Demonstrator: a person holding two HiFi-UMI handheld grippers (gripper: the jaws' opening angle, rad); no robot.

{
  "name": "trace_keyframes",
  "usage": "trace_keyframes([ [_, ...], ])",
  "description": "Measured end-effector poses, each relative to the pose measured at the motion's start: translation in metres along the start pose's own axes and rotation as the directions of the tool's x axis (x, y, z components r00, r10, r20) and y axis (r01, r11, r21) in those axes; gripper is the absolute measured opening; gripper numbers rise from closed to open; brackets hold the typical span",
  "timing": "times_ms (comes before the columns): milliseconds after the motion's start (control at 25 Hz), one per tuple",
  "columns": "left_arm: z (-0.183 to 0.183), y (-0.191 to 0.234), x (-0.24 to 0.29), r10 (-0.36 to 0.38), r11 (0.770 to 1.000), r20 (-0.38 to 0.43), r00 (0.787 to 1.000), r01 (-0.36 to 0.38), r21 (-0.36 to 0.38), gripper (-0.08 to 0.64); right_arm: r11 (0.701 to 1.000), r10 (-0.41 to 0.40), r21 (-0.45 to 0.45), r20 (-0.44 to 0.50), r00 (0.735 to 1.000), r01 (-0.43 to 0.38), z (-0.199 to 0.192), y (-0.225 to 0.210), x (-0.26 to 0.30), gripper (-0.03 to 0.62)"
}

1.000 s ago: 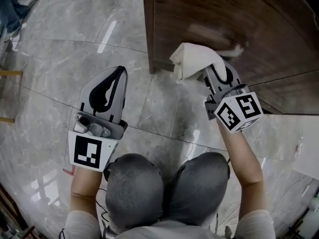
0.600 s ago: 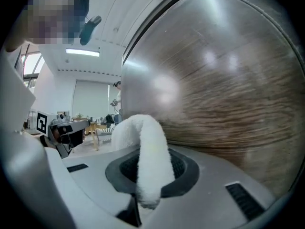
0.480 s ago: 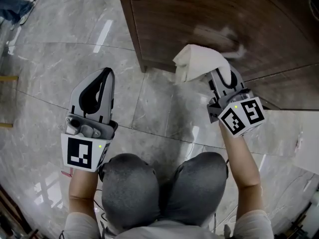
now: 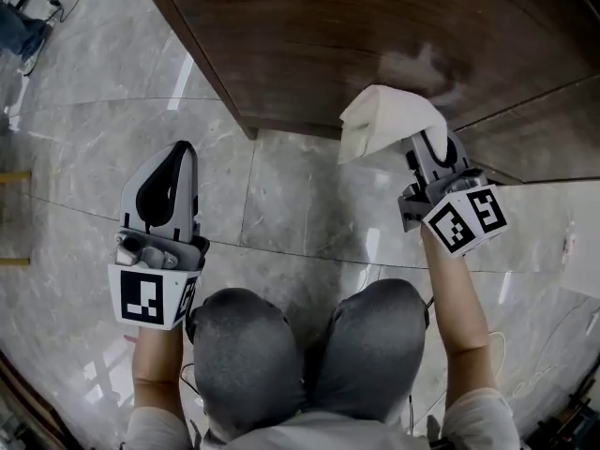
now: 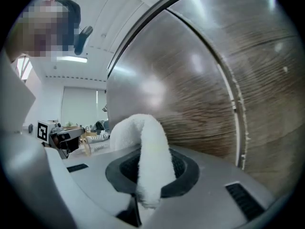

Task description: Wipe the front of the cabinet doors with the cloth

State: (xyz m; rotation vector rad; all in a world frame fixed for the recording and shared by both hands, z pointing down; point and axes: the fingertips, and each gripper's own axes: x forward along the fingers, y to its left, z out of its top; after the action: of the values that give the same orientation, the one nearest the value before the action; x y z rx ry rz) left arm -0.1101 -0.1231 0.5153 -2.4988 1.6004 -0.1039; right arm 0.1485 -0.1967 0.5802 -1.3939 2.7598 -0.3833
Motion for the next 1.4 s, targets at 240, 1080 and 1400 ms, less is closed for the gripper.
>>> trace_keyframes([
  [240,0.009,-0.009,0.008,-0.010,1.000,-0.005,1.000,0.010,0.017,0.009,0.997,-0.069,0.027,0.013,0.997,0.069,0.003,-0.036,-0.030,0.069],
  [1080,-0.016,-0.019,0.032,-0.091,0.995,-0.012,0.996,0.091,-0.035,0.009,0.969,-0.248,0.007,0.010,0.969,0.248,0.011,-0.085,-0.078,0.069],
  [1400,-0.020,-0.032,0.028,-0.102,0.994,-0.012,0.995,0.102,-0.044,0.009,0.961,-0.274,0.018,-0.016,0.962,0.274,0.030,-0.071,-0.074,0.069],
])
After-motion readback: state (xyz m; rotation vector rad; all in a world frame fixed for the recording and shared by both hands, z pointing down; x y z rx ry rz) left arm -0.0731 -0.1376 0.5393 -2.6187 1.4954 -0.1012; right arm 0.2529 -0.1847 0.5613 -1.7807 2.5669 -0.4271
